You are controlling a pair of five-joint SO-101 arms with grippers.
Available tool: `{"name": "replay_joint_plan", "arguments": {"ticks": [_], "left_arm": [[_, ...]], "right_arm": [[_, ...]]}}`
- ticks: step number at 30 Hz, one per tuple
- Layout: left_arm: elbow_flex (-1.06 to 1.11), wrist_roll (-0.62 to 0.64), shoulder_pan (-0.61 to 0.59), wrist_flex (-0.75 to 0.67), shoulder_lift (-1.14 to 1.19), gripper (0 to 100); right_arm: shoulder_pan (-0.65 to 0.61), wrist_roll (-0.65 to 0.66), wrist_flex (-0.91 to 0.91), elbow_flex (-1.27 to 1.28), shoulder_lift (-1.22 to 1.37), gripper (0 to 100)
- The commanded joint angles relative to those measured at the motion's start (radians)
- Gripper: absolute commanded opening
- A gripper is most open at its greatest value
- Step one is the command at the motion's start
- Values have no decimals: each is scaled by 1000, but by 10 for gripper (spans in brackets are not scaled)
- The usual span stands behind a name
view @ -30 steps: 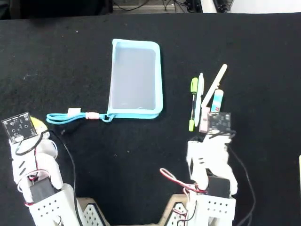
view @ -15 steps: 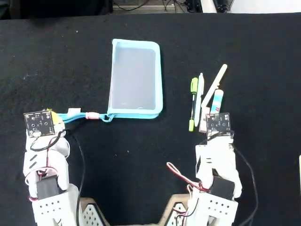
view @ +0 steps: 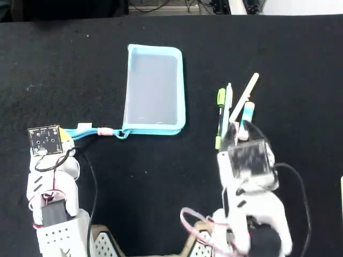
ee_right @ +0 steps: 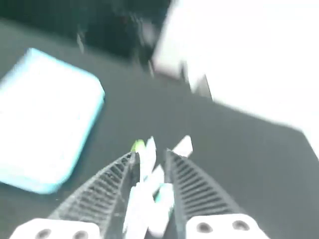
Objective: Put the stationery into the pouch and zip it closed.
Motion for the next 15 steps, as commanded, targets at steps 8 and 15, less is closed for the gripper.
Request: {"name": "replay_joint_plan", "arguments": {"ticks": [8,15], "left_arm": [[24,143,-165,-54,-2,34],[24,170,-191,-52,-2,34]], "right_arm": [[-420,-118,-54,-234,479,106],[-632,-130,-328,-245,946,84]]}}
